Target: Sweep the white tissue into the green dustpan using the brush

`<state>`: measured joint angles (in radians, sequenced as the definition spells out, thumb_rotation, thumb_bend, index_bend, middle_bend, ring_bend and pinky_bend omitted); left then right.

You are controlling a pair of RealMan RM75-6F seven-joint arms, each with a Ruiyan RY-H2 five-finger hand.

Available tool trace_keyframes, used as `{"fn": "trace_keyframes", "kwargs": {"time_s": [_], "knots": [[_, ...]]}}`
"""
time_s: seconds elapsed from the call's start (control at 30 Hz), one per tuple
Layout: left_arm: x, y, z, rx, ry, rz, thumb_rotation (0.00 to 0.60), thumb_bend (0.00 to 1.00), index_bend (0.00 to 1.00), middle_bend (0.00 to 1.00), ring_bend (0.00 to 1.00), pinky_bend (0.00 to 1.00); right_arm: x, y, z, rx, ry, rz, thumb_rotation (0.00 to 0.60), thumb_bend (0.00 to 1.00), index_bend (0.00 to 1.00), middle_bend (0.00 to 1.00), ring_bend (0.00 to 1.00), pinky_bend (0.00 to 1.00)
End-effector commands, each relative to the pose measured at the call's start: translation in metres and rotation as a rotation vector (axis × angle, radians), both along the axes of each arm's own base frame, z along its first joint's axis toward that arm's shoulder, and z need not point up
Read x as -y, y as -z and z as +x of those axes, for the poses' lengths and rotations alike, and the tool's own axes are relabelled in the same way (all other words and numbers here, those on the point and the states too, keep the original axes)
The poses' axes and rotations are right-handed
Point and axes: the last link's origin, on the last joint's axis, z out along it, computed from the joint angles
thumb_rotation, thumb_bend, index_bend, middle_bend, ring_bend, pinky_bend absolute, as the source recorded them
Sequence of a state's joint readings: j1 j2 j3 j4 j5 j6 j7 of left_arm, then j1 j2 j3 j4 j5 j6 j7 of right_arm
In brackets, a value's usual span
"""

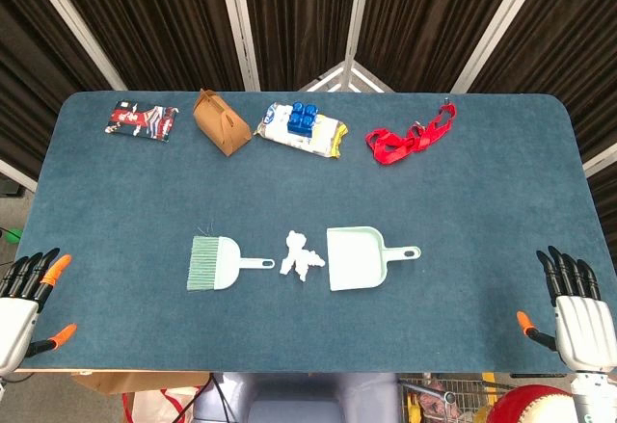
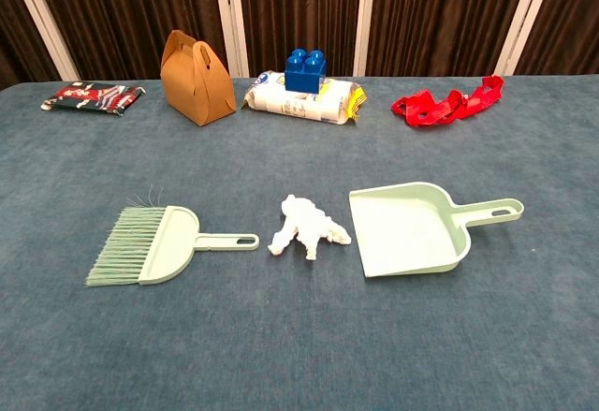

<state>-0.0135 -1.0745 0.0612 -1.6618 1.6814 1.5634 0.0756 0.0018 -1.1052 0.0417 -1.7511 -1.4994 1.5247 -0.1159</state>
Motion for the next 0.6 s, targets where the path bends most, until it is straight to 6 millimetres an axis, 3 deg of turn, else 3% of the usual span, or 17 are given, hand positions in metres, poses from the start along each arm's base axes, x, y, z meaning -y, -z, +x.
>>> {"fn": "trace_keyframes", "kwargs": {"time_s": [0.03, 0.6], "knots": [[0.0000, 0.0001, 0.0003, 0.001, 0.000, 0.000, 0.600, 0.00, 0.00, 0.00, 0.00, 0.03, 0.0001, 0.0001, 0.0009, 0.001, 0.000, 0.003, 0.600, 0.27, 0.00, 0.00, 0.00, 0.00], [0.0019, 0.0010, 0.0012, 0.002, 0.003, -0.008, 0.600, 0.00, 0.00, 0.00, 0.00, 0.03, 0.0004, 0.0034, 0.0043, 0.018, 0.001, 0.043, 0.600, 0.27, 0.00, 0.00, 0.00, 0.00]]}}
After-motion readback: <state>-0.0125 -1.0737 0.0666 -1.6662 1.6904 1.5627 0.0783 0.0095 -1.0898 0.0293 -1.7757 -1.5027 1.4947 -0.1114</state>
